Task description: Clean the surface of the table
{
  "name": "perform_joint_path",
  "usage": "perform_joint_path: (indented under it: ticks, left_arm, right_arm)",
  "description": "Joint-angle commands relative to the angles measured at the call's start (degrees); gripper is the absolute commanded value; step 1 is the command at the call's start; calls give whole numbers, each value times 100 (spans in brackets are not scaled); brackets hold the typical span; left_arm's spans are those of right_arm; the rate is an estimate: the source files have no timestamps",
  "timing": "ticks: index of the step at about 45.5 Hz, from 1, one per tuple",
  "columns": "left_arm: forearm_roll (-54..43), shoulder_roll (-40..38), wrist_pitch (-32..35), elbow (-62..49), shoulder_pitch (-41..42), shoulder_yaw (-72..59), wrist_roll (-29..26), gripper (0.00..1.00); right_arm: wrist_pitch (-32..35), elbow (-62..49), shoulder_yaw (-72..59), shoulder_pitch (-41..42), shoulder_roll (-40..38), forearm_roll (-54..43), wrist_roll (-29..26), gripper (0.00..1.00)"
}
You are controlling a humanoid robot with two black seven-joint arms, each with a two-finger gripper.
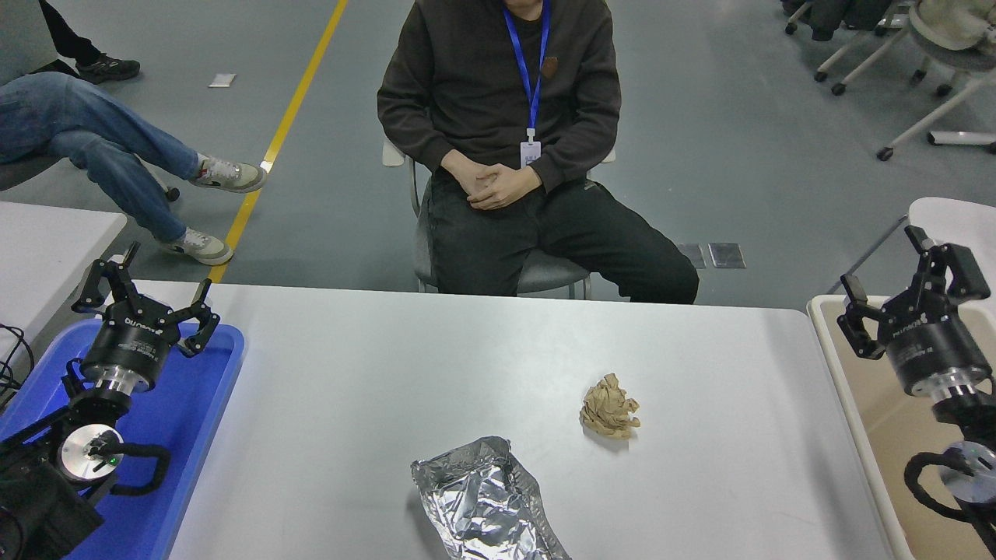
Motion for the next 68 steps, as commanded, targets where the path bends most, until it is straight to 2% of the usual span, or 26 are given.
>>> perform_joint_path:
  ticks: [1,7,18,30,39,46,60,64,68]
  left_arm:
    - [-1,0,0,0,0,0,0,100]
    - [-1,0,0,0,0,0,0,100]
    - [-1,0,0,0,0,0,0,100]
    - [-1,0,0,0,0,0,0,100]
    - [-1,0,0,0,0,0,0,100]
    - [-1,0,0,0,0,0,0,100]
    - [-1,0,0,0,0,0,0,100]
    - [-1,0,0,0,0,0,0,100]
    - [-1,0,0,0,0,0,0,100]
  right_arm:
    - [-5,63,-81,-198,373,-468,441,99]
    - [-5,-244,-160,-172,382,-468,889,99]
    - [-40,-315,-441,-198,549,-450,899,99]
    - [-321,211,-810,-146,268,-389,266,99]
    - [-629,959,-1223,-110,-347,-354,-103,99]
    - [-655,1591,-1355,-93,-831,-363,-850,99]
    - [-664,2884,-1373,-93,-1473,-468,-1667,99]
    - [-594,3086,-1390,39,-1596,-757,-1756,99]
    - [-401,3235,-1487,180,-1701,-1573,-1756,99]
